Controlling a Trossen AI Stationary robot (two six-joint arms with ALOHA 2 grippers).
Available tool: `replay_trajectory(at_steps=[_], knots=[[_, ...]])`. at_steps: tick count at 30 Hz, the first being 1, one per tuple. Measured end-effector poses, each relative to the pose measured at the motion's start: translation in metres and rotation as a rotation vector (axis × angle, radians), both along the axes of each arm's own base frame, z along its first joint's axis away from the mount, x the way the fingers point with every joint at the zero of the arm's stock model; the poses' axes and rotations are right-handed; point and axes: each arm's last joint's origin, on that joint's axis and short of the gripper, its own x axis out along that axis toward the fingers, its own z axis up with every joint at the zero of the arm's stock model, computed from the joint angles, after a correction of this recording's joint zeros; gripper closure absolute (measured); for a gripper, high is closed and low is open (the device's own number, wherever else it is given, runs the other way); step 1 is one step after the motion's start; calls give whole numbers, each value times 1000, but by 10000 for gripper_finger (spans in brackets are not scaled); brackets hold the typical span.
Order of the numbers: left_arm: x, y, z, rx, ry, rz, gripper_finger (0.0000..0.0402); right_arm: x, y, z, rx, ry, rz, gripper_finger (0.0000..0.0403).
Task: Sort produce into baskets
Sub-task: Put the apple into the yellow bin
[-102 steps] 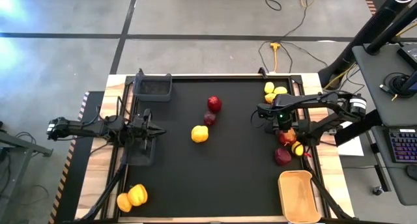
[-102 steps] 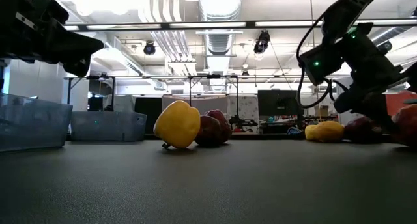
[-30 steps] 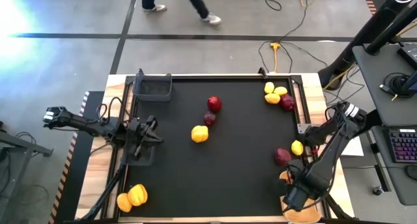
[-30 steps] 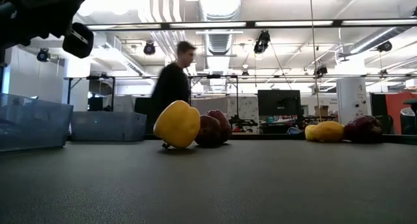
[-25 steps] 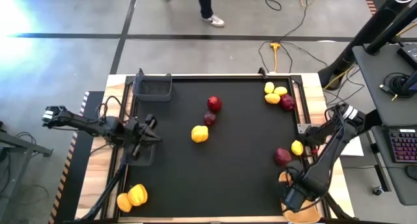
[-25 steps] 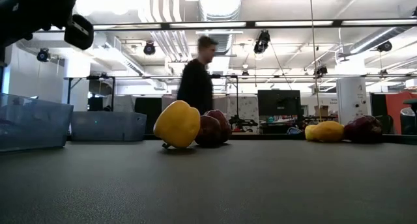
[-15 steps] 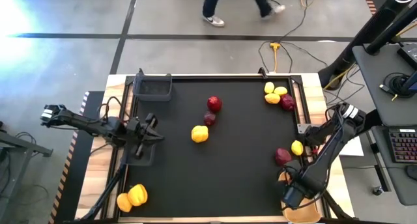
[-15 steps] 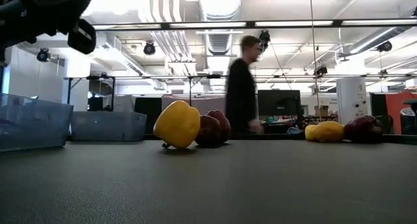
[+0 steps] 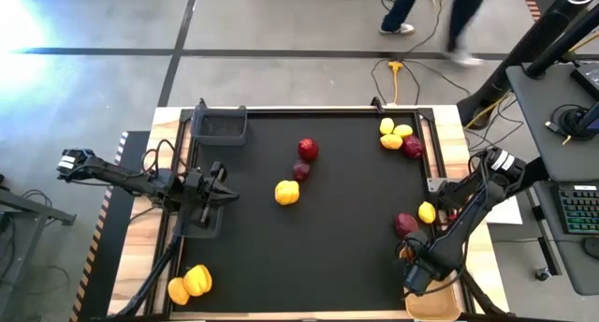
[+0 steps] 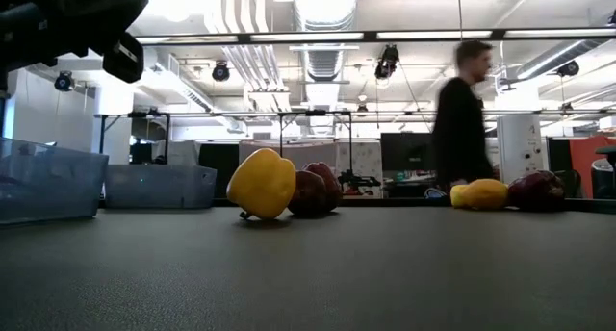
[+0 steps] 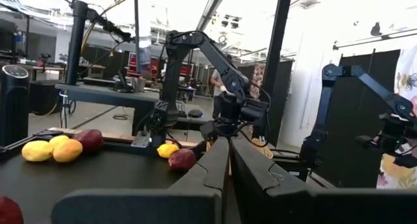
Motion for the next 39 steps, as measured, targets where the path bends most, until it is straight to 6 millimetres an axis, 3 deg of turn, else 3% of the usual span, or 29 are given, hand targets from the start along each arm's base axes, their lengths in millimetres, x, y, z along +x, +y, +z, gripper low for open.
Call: replay_trajectory(at_steps=[12,23,30,34,39], knots=[[1,1,-1,-10,11,51,401,12,3,50,-8,-8,-9,22],[1,1,-1,-11,9,52,401,40,-25,67,-25,-64,15,21],[1,1,-1,-7,8,53,401,66,-79,91,-160,-101,83,21],[1,1,-1,3,6,56,401,78,-124,102,-238,-39,151,21],[1,1,0,5,6,56,401,91,-191,100,-224,3,210,21]])
